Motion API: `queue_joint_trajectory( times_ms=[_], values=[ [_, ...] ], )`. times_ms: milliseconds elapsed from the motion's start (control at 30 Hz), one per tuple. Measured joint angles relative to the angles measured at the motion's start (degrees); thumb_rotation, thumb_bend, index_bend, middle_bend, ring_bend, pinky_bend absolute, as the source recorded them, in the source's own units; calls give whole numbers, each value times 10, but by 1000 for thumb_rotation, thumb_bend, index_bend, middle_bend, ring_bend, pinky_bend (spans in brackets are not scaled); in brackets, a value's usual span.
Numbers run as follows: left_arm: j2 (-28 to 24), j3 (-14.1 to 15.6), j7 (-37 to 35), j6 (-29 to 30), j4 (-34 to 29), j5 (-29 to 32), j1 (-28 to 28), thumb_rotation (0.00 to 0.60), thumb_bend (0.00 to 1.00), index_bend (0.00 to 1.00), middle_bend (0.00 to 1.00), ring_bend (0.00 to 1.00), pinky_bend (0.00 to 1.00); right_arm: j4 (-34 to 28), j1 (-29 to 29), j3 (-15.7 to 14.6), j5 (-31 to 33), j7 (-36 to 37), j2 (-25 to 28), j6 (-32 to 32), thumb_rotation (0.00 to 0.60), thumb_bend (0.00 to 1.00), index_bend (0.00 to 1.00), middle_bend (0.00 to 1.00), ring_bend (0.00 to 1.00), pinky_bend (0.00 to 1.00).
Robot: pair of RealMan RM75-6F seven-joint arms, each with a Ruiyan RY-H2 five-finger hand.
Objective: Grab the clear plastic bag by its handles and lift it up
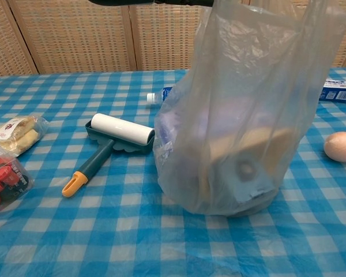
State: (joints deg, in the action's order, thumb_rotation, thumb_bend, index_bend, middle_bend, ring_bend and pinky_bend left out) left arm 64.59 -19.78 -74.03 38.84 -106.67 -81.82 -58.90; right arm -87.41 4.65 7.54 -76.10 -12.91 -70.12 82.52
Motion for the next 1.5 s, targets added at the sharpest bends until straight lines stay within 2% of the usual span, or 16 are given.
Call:
queue_joint_trajectory(
  times_ms=[133, 467, 700, 867, 1033, 1100, 1267, 1500],
  values=[
    [18, -4, -26, -21, -1, 7, -17, 600, 0, 0, 0, 0, 0, 2, 2, 0, 3, -1, -1, -4, 600, 0, 44, 0, 0, 0],
    [67, -25, -39, -35, 26, 38, -46, 600, 0, 0, 0, 0, 0, 6, 6, -1, 7, -4, -4, -10, 600, 0, 44, 0, 0, 0],
    [62, -48, -30, -81, 29, 88, -70, 600, 0, 0, 0, 0, 0, 7, 7, -2, 9, -5, -4, -13, 600, 0, 49, 0, 0, 0],
    [49, -77, -19, -137, 32, 137, -98, 600, 0, 0, 0, 0, 0, 7, 8, -3, 8, -7, -5, -12, 600, 0, 49, 0, 0, 0],
    [55, -99, 6, -163, 47, 182, -123, 600, 0, 0, 0, 0, 0, 6, 8, -4, 8, -9, -6, -12, 600, 0, 50, 0, 0, 0],
    [61, -105, 11, -168, 54, 196, -127, 593, 0, 0, 0, 0, 0, 6, 9, -5, 8, -10, -6, -12, 600, 0, 50, 0, 0, 0],
    [87, -121, 25, -171, 70, 227, -130, 515, 0, 0, 0, 0, 0, 7, 10, -5, 9, -10, -7, -15, 600, 0, 51, 0, 0, 0],
    [126, -137, 43, -151, 90, 244, -121, 515, 0, 2, 0, 0, 0, 9, 12, -5, 12, -9, -7, -19, 600, 0, 53, 0, 0, 0]
  ],
)
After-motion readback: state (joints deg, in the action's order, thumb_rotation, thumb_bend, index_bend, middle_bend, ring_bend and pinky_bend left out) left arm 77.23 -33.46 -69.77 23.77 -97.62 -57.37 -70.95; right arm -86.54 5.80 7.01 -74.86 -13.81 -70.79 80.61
